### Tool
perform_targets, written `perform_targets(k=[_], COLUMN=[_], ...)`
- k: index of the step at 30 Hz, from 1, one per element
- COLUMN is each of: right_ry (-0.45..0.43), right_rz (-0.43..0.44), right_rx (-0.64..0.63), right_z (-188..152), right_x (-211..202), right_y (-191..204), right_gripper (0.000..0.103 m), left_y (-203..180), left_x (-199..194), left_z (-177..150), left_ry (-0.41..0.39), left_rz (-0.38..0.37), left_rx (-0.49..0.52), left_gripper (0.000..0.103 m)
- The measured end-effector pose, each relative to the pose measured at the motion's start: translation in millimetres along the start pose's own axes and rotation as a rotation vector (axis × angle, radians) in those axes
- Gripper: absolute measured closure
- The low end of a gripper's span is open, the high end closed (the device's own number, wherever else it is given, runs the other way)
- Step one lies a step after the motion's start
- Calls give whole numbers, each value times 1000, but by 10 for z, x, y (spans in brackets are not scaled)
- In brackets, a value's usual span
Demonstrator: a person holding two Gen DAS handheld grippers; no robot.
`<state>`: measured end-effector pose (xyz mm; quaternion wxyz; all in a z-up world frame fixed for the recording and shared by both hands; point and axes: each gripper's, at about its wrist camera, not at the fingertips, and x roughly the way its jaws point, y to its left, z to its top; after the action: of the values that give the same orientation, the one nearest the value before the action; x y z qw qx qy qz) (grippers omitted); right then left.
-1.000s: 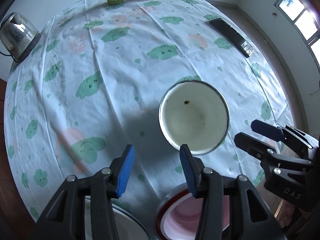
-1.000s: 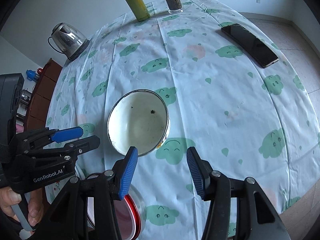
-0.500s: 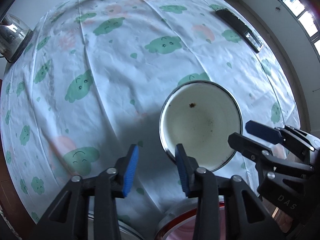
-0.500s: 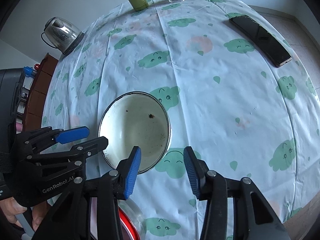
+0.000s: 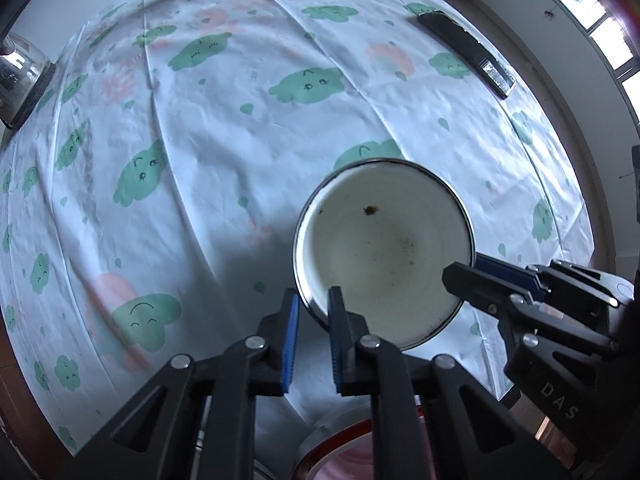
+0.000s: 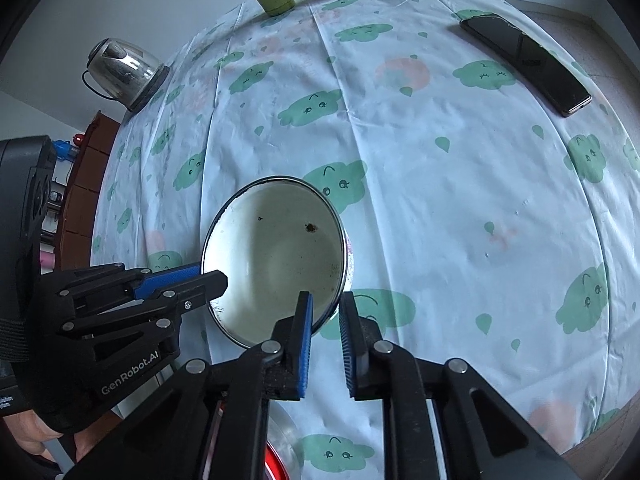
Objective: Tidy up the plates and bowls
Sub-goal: 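Close both grippers on the white enamel bowl rim, then lift the enamel bowl with both grippers and carry it over the pink bowl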
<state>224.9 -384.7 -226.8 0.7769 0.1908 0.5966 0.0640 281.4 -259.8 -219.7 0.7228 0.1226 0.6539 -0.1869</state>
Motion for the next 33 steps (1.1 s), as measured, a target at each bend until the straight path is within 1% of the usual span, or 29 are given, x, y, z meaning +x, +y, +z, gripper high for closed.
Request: perform_targets(k=[17,24,33], right_ry=[-37,-55,-103], right_rz=[-11,-10,-4], right_rx=[-32,-35,-62], right_z=[-17,-83,-179], right_x=[-251,-363,-662], right_y=[81,104,232], right_gripper=[88,88,88], left_y=[-43,-96,-103], left_x=[-210,-374,-617], left_z=[-88,-149,-245], left_ry=[-38,-62,-90], left_rz=[10,14,5], left_rx=[-2,4,-8], left_gripper=[91,91,92])
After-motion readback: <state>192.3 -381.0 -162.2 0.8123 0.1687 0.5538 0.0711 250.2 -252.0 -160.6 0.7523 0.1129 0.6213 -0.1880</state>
